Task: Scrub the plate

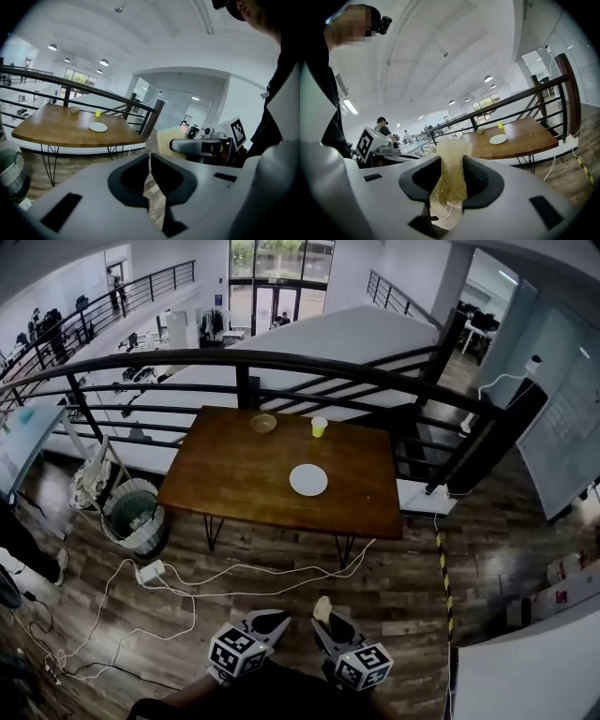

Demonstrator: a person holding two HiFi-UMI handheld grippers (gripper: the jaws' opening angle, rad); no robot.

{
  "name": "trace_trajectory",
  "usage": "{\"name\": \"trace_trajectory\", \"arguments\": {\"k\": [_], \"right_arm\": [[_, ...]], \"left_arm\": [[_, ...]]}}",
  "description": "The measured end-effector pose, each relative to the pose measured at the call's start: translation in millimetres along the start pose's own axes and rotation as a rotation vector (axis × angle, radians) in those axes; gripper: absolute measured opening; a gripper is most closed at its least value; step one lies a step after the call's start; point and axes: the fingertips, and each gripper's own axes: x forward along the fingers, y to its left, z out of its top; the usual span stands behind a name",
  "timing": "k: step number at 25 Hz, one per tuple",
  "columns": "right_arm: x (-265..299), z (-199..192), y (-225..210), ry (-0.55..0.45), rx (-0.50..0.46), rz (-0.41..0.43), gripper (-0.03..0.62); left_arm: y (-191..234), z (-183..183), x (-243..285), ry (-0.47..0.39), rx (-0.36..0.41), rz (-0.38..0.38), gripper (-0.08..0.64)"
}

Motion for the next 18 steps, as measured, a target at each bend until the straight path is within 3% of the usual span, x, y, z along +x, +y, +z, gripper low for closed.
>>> {"name": "trace_trajectory", "arguments": {"k": [7, 13, 18], "right_arm": [[78, 50, -17, 0.012, -0.033, -0.090, 0.149], [140, 65, -25, 0.040, -0.032, -0.144, 0.149], [168, 83, -36, 0.058, -0.025, -0.155, 0.149]], "left_arm": [[78, 80, 21, -0.049, 0.035, -0.089, 0.029], [150, 99, 27, -0.048, -0.008, -0.123, 0.029], [184, 123, 38, -0.059, -0.033, -0.127, 0.029]]}}
